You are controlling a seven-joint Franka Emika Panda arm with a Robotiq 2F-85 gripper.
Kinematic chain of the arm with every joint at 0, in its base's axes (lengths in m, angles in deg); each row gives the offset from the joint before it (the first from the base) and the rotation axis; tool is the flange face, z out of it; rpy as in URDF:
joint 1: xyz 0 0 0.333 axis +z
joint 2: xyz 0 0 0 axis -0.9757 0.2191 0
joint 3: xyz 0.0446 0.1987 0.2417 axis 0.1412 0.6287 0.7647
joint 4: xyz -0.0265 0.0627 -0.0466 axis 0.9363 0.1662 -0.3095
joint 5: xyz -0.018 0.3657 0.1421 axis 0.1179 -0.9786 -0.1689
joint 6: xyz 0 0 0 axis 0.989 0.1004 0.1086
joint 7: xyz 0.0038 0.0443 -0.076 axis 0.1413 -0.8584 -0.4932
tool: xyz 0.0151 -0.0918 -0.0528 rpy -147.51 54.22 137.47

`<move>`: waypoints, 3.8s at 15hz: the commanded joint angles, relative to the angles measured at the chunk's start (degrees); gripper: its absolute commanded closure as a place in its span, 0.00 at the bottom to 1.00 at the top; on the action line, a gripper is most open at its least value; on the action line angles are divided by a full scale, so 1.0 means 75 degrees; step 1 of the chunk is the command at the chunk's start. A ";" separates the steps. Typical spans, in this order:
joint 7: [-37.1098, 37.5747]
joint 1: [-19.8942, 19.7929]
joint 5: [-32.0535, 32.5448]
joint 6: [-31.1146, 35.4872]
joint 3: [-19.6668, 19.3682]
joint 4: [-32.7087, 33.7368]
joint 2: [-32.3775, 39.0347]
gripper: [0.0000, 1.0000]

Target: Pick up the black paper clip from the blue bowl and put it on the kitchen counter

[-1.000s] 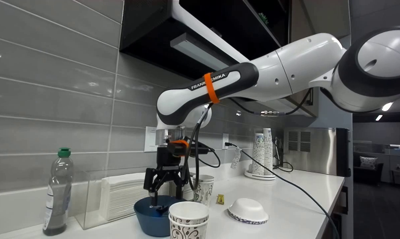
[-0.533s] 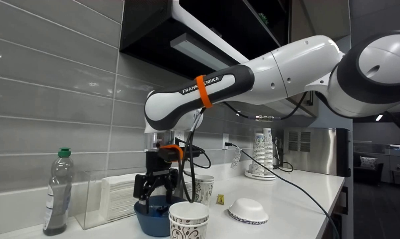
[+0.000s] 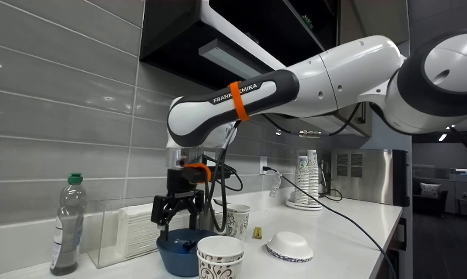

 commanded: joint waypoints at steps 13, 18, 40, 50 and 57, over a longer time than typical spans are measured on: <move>0.0154 -0.0154 -0.0156 -0.0321 -0.0004 -0.0033 -0.0144 0.00; 0.0194 -0.0218 -0.0226 -0.0436 0.0081 -0.0174 -0.0148 0.11; 0.0391 -0.0065 -0.0080 -0.1058 0.0059 0.0105 0.0074 0.89; 0.1952 0.0093 0.0132 0.0037 -0.0301 -0.1186 -0.1289 0.89; 0.3166 -0.0492 -0.0379 0.1827 -0.0458 -0.3717 -0.2744 0.89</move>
